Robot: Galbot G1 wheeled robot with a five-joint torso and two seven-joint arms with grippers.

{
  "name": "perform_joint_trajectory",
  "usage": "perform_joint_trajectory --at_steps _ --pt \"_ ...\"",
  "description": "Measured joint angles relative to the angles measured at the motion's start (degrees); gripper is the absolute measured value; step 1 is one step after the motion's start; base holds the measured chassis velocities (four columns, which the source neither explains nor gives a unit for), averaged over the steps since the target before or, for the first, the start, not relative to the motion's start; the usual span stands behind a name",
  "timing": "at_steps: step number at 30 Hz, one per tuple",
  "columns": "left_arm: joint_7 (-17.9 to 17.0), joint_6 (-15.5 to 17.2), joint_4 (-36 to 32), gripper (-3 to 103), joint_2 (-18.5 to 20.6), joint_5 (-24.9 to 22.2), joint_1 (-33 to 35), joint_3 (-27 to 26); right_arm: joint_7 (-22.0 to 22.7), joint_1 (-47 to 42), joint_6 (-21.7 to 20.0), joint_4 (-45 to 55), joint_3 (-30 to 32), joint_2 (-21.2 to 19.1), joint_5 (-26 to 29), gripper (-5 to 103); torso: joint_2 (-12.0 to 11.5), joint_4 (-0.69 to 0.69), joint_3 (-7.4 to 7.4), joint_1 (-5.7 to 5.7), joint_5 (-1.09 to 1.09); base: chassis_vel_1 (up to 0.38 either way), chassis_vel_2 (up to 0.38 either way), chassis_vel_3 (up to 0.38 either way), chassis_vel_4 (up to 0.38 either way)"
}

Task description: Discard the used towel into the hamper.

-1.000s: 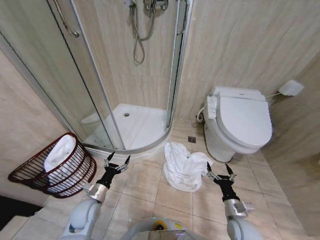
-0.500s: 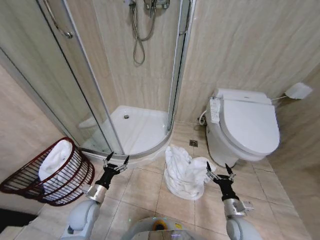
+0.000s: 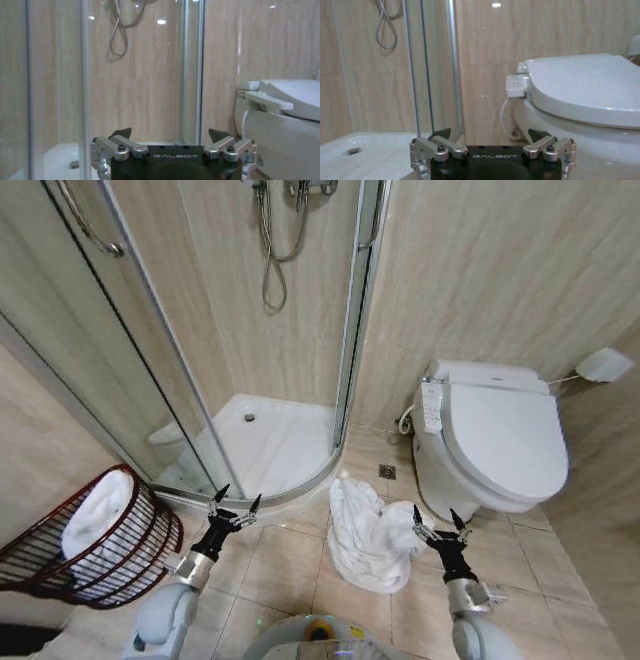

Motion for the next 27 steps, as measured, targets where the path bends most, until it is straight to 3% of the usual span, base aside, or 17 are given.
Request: perform_joint_trajectory --at_steps 9,14,17,22,27 --pt "-0.09 -1.69 0.67 100 -0.20 -1.34 -0.24 -0.04 2.65 1.76 -2.70 -1.65 0.34 -1.22 2.21 100 -0.03 -0.01 -0.01 0.00 -0.01 -0.005 -0.027 -0.034 -0.010" --pt "-0.64 -2.05 0.98 100 -0.59 -1.70 0.35 -0.25 0.61 5.92 -7.67 -5.39 0.63 -3.88 6.04 100 -0.03 0.01 0.00 0.00 -0.01 0.000 0.000 0.000 0.000" --pt "-1.33 -2.21 0.84 100 -1.14 -1.75 1.02 -0.66 -2.57 11.23 -12.95 -11.89 0.50 -6.42 8.88 100 -0.03 0.01 0.00 0.00 -0.01 0.000 0.000 0.000 0.000" --pt "-1.69 -2.25 0.09 100 -1.46 -1.77 1.53 -1.10 -4.63 15.65 -16.15 -18.43 0.01 -7.89 7.43 100 -0.03 -0.01 0.01 0.00 0.00 0.000 0.000 0.000 0.000" --pt "-1.86 -2.50 -0.64 100 -1.62 -1.66 2.09 -1.47 -6.26 21.91 -17.52 -26.44 -2.08 -9.34 0.24 100 -0.03 0.00 0.02 0.00 0.00 0.000 0.000 0.000 0.000"
